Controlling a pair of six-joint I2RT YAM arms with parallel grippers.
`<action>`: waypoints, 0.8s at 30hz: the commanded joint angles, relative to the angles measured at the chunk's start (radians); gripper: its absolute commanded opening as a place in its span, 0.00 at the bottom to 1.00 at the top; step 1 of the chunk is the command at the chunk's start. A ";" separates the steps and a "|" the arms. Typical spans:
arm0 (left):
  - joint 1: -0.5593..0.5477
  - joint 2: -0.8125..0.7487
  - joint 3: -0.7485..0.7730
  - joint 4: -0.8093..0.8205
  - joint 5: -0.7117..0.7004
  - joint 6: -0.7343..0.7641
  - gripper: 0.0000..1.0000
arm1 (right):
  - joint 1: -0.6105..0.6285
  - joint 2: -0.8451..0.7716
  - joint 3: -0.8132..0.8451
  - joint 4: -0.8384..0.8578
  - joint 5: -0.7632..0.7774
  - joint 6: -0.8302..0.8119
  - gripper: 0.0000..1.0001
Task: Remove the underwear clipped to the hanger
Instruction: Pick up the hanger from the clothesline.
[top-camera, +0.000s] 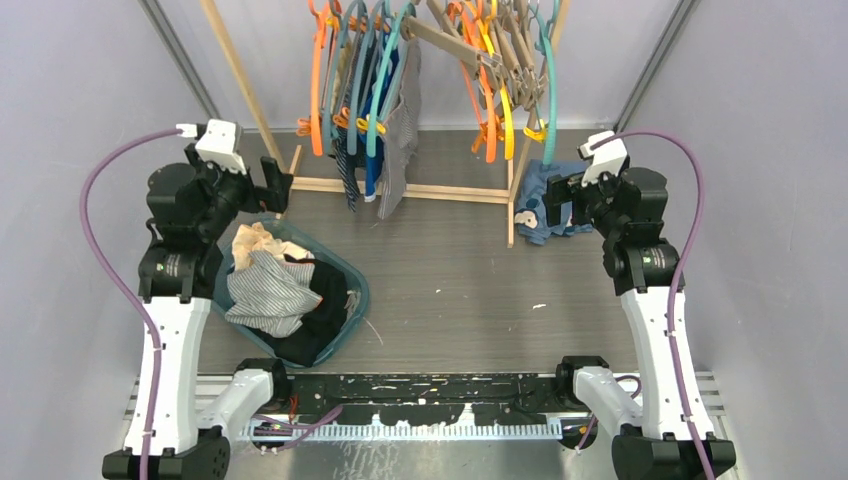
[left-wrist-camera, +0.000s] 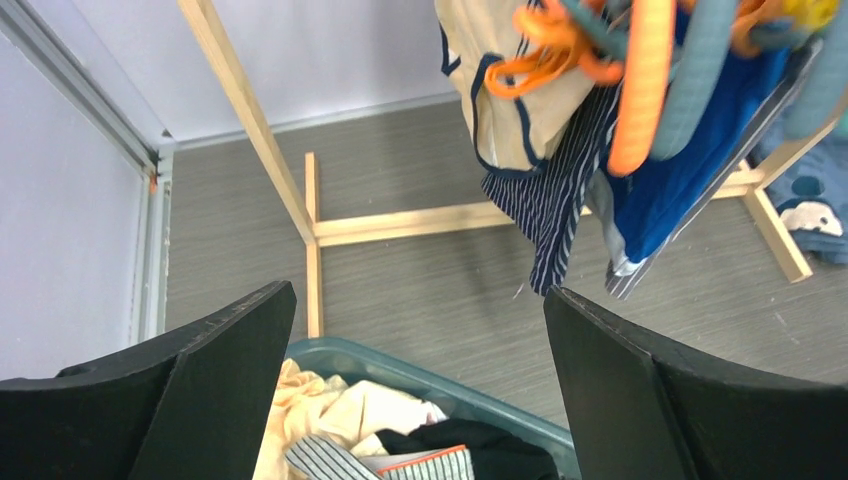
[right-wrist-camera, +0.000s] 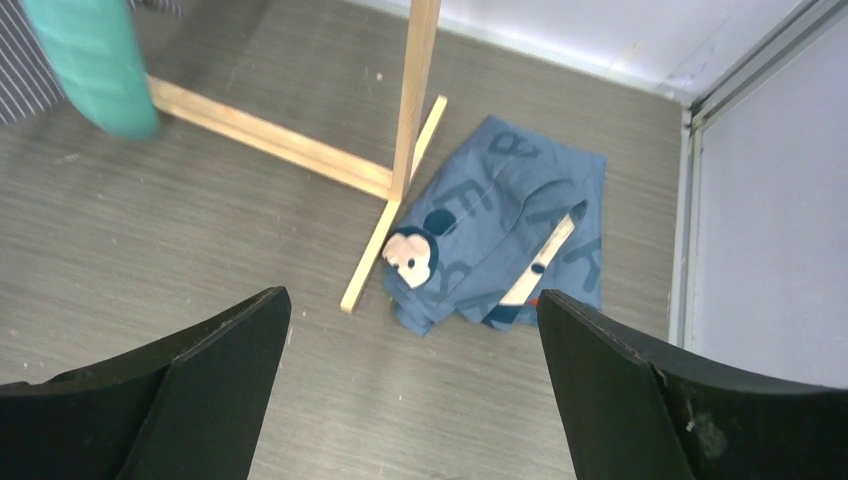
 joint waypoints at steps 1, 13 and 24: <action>0.008 0.065 0.179 -0.102 0.042 0.007 0.98 | -0.005 0.004 -0.074 0.040 -0.016 -0.032 1.00; 0.006 0.333 0.648 -0.283 0.101 -0.097 0.98 | -0.005 -0.039 -0.315 0.179 -0.088 -0.039 1.00; -0.032 0.575 0.932 -0.287 0.175 -0.232 0.98 | -0.005 -0.110 -0.345 0.180 -0.068 -0.059 1.00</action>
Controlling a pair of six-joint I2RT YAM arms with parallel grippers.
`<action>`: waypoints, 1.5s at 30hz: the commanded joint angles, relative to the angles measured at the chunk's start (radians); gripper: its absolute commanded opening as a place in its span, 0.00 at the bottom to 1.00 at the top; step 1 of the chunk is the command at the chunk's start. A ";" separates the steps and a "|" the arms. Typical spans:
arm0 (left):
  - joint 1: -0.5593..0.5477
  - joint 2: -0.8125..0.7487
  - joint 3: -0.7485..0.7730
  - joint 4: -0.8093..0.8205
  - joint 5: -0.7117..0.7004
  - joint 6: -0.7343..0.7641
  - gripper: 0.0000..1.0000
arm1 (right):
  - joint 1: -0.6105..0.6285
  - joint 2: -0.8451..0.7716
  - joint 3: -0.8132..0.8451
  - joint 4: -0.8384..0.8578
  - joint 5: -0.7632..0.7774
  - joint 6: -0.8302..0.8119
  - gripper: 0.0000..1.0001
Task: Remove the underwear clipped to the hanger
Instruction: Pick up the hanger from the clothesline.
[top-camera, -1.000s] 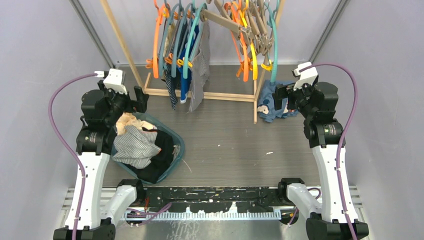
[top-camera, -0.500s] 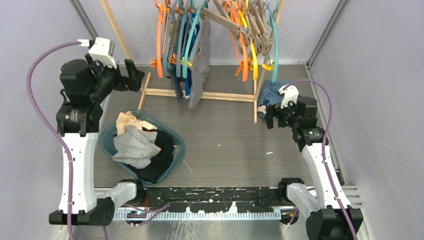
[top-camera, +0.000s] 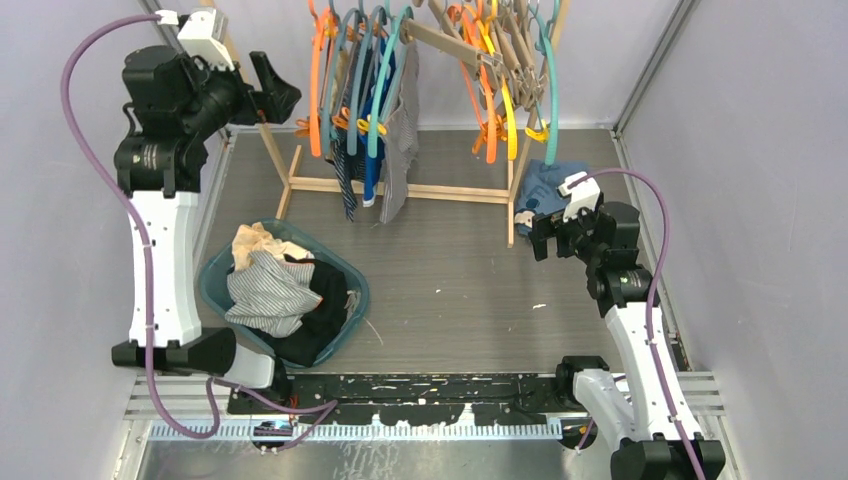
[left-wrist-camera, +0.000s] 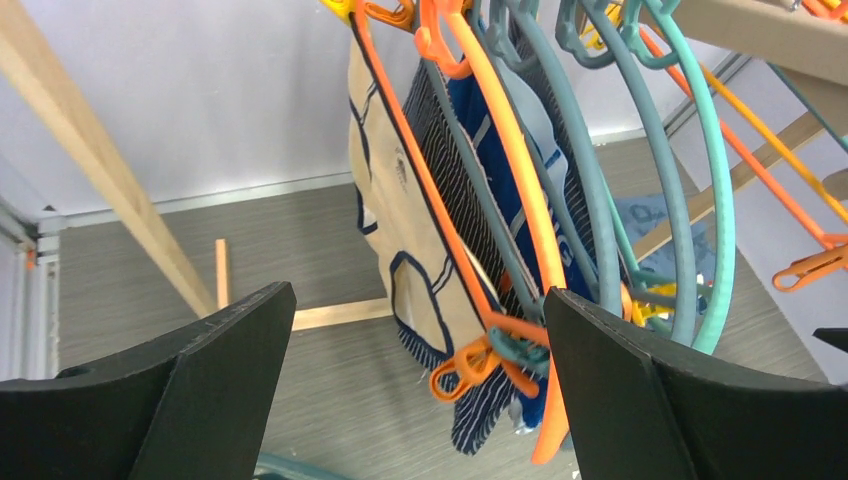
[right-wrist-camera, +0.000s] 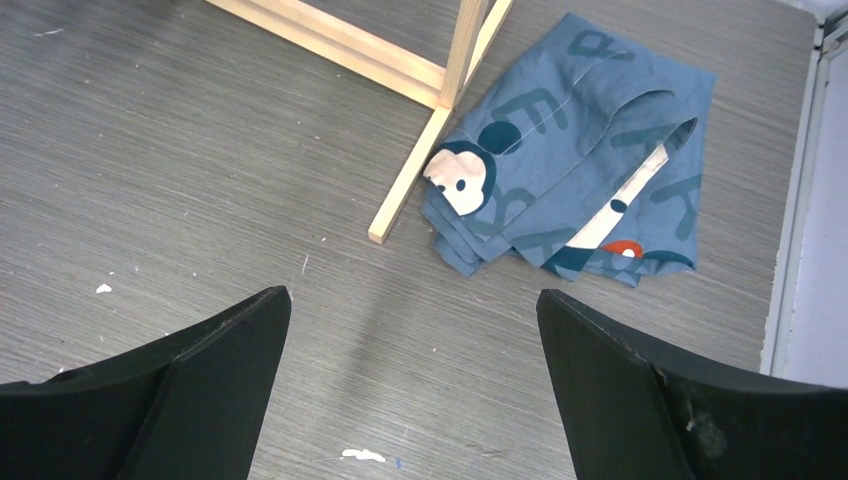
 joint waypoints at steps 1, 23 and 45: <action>-0.029 0.051 0.115 0.004 0.041 -0.066 0.98 | -0.005 -0.030 -0.001 0.056 0.005 -0.018 1.00; -0.154 0.224 0.275 0.002 -0.211 0.012 0.81 | -0.005 -0.004 -0.009 0.038 -0.008 -0.038 1.00; -0.156 0.317 0.332 -0.002 -0.217 0.046 0.47 | -0.005 0.013 -0.010 0.029 -0.014 -0.047 1.00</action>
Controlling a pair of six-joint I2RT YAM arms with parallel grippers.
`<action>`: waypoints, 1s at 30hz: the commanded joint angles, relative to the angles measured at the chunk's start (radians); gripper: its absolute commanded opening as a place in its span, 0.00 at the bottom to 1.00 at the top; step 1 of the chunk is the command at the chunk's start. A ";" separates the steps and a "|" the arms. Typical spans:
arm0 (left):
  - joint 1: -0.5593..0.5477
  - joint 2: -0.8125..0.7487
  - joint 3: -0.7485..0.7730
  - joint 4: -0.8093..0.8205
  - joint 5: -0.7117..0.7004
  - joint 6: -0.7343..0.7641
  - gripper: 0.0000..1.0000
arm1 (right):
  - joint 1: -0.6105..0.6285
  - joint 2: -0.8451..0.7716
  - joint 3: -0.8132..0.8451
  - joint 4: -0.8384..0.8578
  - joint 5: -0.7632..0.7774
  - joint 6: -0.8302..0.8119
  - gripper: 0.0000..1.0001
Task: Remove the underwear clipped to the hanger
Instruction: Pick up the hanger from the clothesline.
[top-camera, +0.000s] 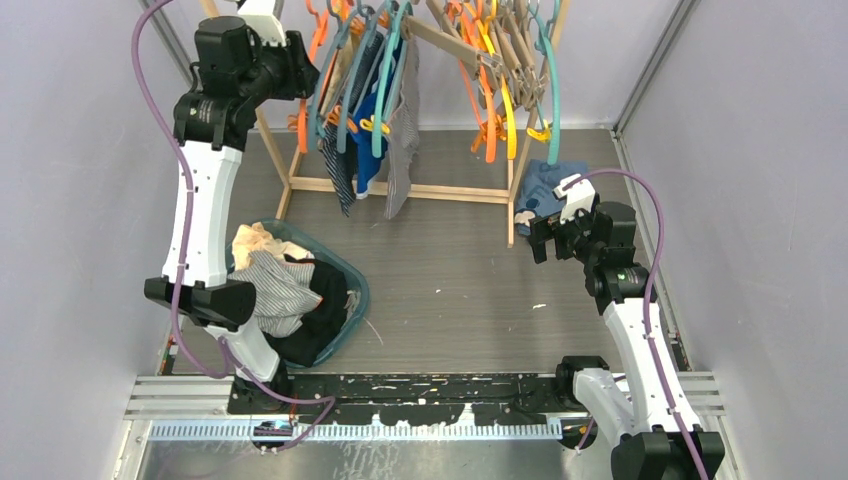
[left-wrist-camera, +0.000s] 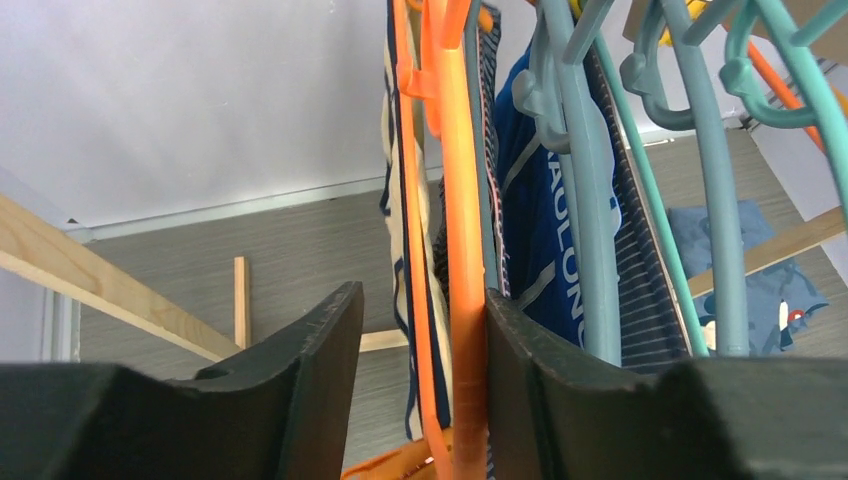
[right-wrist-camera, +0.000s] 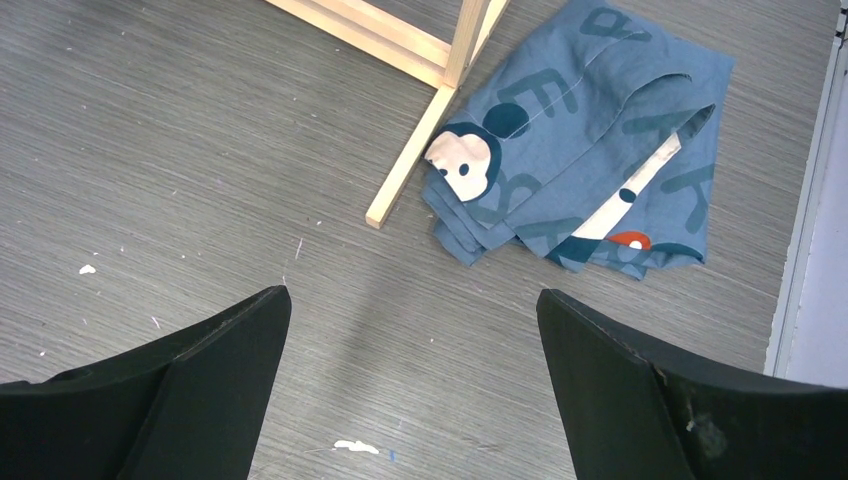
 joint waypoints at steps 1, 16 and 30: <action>-0.003 0.016 0.058 0.035 0.010 0.014 0.44 | -0.005 -0.002 0.007 0.032 -0.011 -0.015 1.00; -0.008 -0.026 0.041 0.085 -0.043 0.005 0.11 | -0.005 0.004 0.005 0.029 -0.009 -0.021 1.00; -0.008 -0.133 -0.018 0.185 -0.173 0.104 0.00 | -0.005 0.009 -0.001 0.024 -0.012 -0.031 1.00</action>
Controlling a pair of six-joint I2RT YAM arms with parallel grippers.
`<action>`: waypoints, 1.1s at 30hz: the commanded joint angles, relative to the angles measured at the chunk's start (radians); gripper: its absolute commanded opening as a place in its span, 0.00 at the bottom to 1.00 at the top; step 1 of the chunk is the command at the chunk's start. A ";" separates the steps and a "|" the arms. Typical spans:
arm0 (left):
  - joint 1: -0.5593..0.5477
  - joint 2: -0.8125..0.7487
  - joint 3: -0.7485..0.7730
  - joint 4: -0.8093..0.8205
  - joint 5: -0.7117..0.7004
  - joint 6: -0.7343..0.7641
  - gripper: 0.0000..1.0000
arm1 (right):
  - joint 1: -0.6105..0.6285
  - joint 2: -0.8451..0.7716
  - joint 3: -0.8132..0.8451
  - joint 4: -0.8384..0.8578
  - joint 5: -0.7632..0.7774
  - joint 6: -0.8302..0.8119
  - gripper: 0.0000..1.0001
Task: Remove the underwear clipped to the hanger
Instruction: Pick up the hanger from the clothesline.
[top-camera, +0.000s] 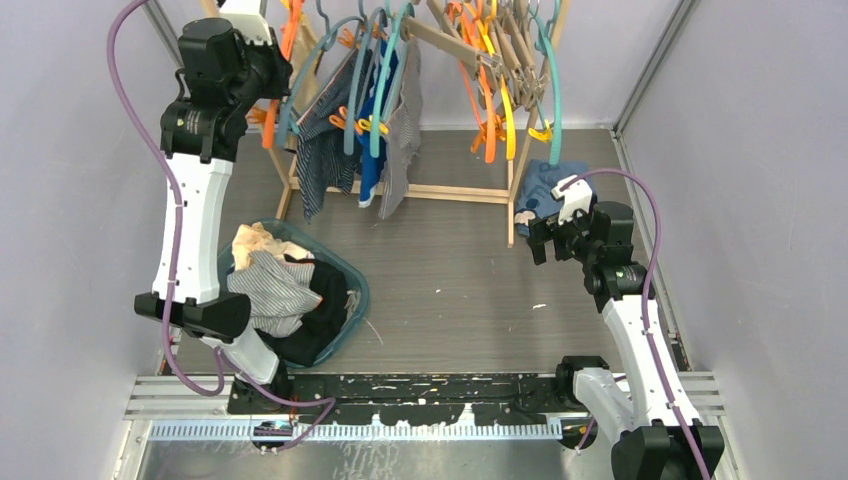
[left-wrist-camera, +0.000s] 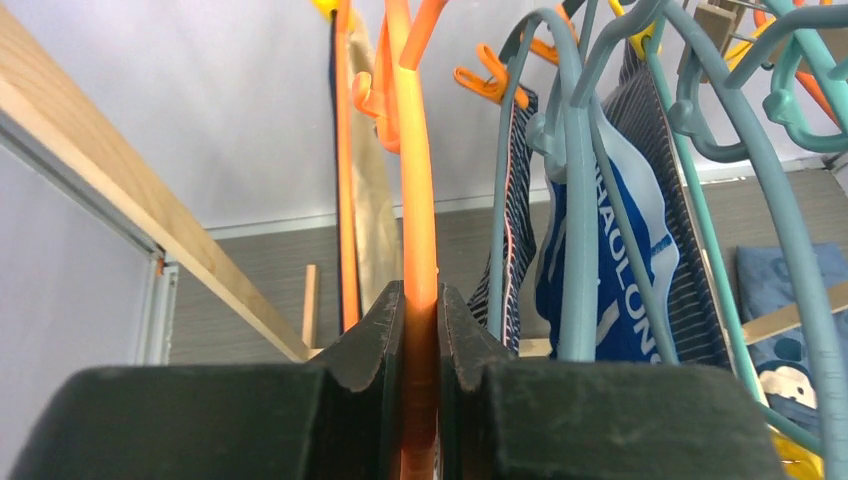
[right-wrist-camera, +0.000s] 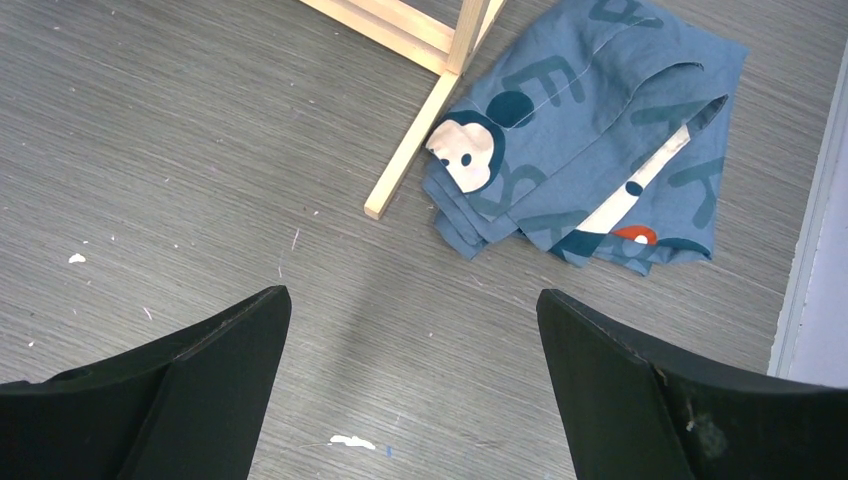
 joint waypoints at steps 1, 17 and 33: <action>-0.002 -0.079 0.011 0.154 -0.041 0.069 0.00 | -0.005 -0.011 0.006 0.025 -0.011 -0.012 1.00; -0.002 -0.227 -0.200 0.203 -0.053 0.126 0.00 | -0.005 -0.013 0.006 0.023 -0.016 -0.014 1.00; -0.002 -0.376 -0.473 0.328 -0.029 0.124 0.00 | -0.005 -0.008 0.005 0.022 -0.024 -0.017 1.00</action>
